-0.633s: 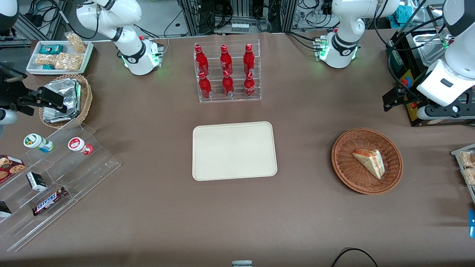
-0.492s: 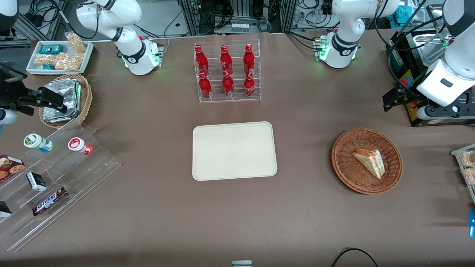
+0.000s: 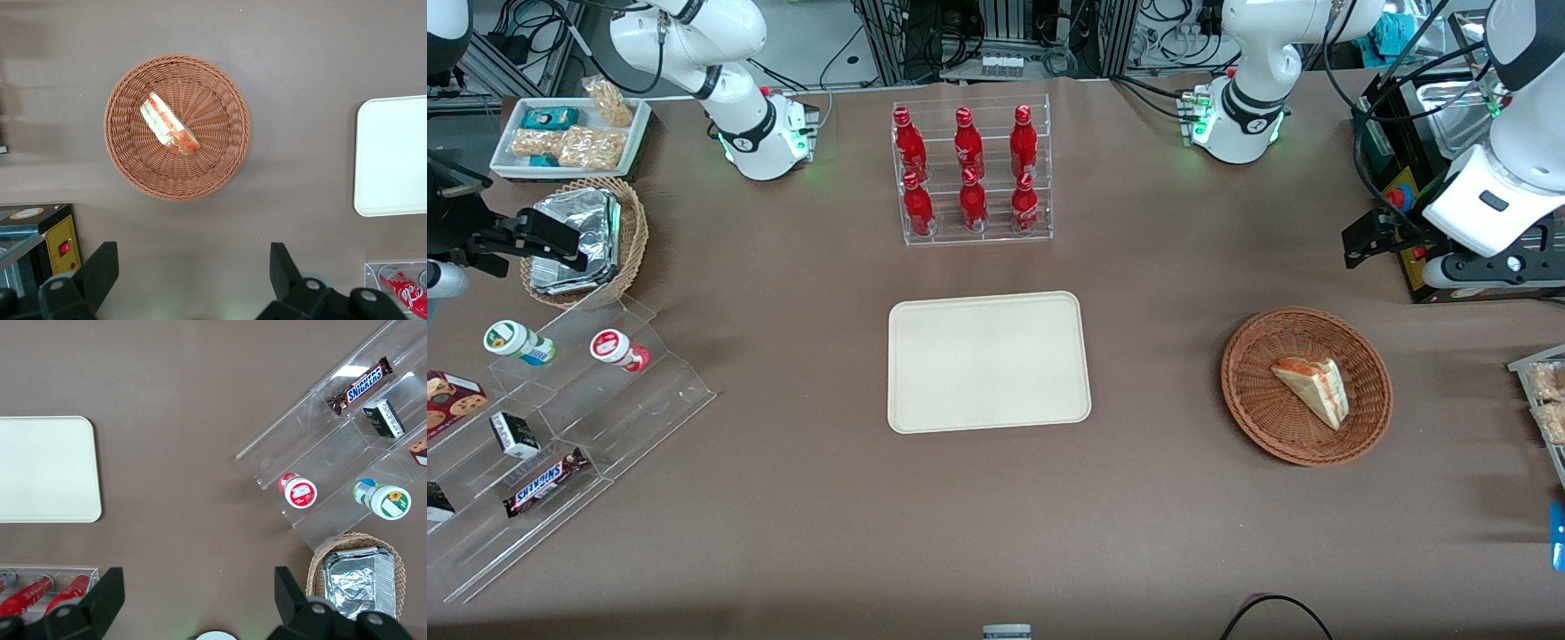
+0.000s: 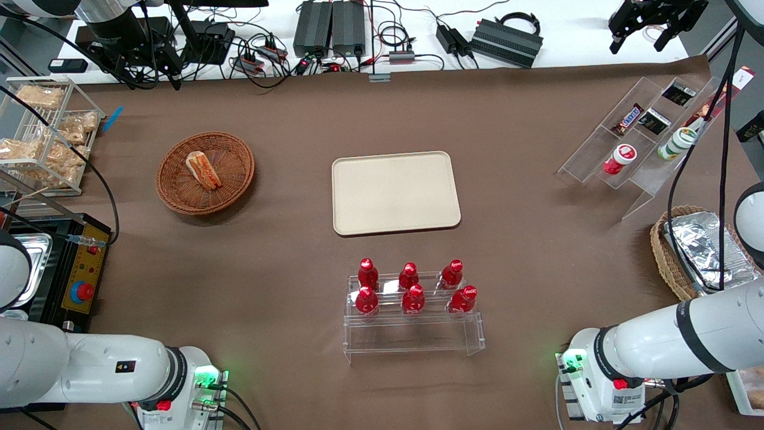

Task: Place sandwich from basket to tray
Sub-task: 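Lower the open left gripper toward the sandwich in the wicker basket, then close the left gripper on the wrapped sandwich wedge and lift it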

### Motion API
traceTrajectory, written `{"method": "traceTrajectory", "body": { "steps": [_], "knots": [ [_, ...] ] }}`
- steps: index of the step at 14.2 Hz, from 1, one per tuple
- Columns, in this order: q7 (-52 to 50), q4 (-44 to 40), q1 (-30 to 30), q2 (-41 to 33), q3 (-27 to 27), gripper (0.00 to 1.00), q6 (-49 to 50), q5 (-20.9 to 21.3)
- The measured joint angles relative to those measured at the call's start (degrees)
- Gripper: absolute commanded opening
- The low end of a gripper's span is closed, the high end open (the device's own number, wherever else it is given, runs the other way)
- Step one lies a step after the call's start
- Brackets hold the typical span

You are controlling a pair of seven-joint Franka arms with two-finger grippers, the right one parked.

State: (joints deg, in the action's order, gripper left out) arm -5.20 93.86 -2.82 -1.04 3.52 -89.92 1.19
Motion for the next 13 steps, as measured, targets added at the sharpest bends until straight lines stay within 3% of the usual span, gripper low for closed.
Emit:
{"method": "traceTrajectory", "body": {
  "steps": [8, 13],
  "knots": [
    [0.1, 2.3, 0.0, 0.2, 0.0, 1.0, -0.8, 0.1],
    [0.1, 10.8, 0.1, 2.4, -1.2, 1.0, -10.9, 0.2]
  ]
}}
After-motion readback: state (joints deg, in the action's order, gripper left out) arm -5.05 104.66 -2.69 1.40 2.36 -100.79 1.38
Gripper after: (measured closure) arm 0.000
